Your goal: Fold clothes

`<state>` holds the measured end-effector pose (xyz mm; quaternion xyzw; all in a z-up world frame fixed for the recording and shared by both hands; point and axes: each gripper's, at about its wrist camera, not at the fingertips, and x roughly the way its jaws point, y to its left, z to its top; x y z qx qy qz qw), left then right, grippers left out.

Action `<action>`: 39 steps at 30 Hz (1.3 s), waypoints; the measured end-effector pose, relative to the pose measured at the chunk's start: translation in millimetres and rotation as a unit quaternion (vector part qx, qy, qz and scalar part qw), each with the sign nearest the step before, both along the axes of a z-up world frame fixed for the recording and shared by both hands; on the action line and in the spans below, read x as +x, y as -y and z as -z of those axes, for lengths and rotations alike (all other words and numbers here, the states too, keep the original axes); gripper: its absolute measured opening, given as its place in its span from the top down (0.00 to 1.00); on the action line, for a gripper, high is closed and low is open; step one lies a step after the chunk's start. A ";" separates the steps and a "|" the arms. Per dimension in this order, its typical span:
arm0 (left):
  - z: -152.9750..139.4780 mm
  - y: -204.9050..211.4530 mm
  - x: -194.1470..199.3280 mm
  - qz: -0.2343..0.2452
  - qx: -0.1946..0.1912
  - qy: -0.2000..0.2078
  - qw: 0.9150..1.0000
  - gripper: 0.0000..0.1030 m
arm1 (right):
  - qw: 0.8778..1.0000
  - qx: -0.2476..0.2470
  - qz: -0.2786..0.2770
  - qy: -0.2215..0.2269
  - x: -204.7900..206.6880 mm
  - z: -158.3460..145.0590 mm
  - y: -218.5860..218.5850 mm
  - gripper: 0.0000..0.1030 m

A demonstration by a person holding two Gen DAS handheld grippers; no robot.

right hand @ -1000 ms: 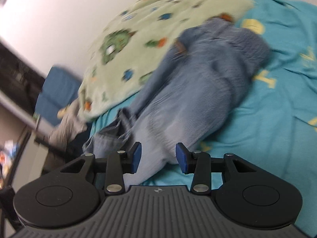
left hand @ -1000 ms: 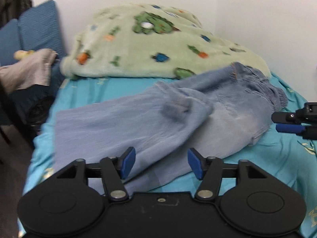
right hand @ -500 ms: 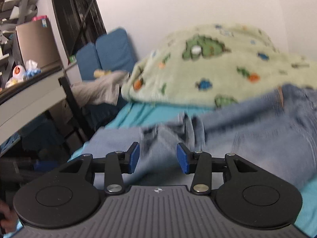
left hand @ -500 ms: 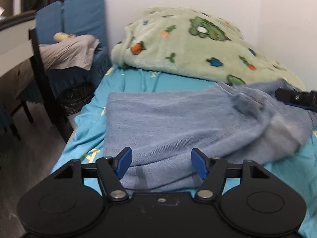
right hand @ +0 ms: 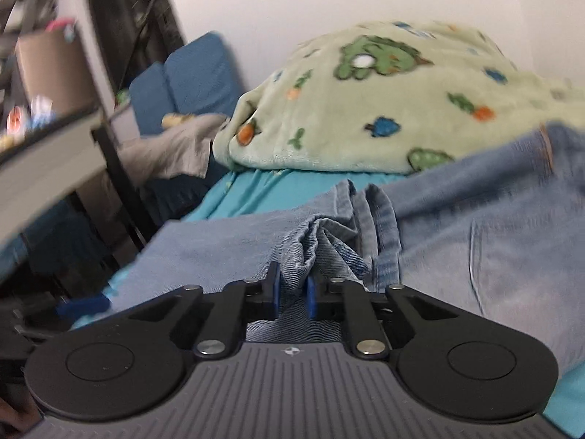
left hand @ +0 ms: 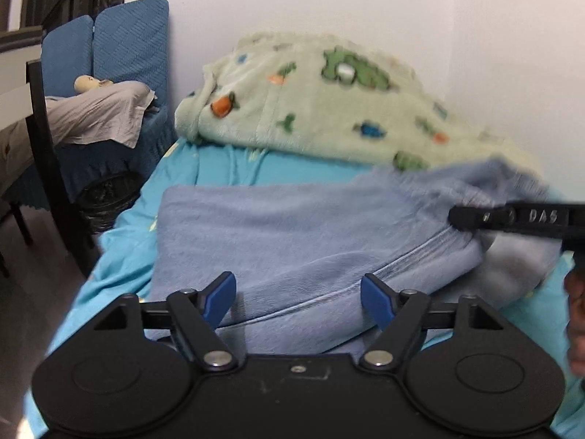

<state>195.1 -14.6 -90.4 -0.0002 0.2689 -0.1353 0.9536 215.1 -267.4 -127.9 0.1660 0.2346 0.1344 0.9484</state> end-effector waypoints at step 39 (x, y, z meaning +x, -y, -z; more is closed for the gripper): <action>59.2 50.5 -19.3 0.052 0.240 0.094 0.965 0.11 | 0.983 0.144 0.032 -0.111 13.9 32.4 36.3 0.72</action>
